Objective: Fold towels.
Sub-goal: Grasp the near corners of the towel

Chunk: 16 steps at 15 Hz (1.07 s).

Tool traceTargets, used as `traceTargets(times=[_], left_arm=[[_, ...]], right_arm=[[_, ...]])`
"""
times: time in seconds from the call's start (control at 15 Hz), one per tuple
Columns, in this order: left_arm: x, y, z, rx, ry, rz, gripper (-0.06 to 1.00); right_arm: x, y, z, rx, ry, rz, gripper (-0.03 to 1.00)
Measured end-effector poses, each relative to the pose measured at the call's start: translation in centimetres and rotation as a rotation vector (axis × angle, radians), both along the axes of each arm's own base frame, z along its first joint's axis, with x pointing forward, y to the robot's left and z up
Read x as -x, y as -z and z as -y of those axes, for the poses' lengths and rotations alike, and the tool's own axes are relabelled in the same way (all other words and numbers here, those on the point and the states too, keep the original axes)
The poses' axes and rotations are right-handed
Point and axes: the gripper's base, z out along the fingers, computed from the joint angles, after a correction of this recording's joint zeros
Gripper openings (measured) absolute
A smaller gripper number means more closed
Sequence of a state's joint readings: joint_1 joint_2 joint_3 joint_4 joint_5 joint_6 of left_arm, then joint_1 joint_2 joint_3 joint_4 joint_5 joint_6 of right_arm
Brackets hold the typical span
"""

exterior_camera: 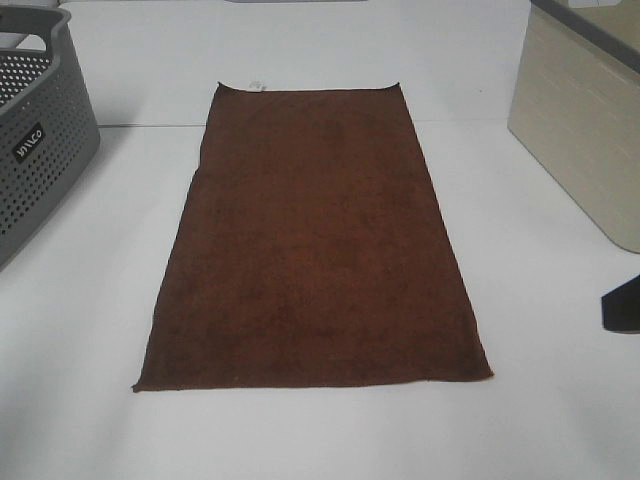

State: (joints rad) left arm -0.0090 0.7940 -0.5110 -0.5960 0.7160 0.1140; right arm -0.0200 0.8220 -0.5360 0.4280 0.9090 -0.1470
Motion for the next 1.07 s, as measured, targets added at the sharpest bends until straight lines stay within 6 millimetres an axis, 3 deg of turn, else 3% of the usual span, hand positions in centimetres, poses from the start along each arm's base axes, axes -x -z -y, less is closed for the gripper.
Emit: traceTargets(times=[0.4, 0.67, 1.07], left_arm=[[-6.4, 7.1, 1.3, 0.106, 0.104, -0.272, 0.67], [-9.0, 11.7, 1.7, 0.162, 0.114, -0.348, 0.67], [-12.1, 16.4, 2.6, 0.163, 0.162, -0.393, 0.67]], right_arm=[[-6.6, 5.8, -1.0, -0.116, -0.11, -0.149, 0.78], [-9.7, 8.8, -1.4, -0.17, -0.137, -0.184, 0.78], [-13.5, 12.0, -1.4, -0.182, -0.149, -0.272, 0.76]])
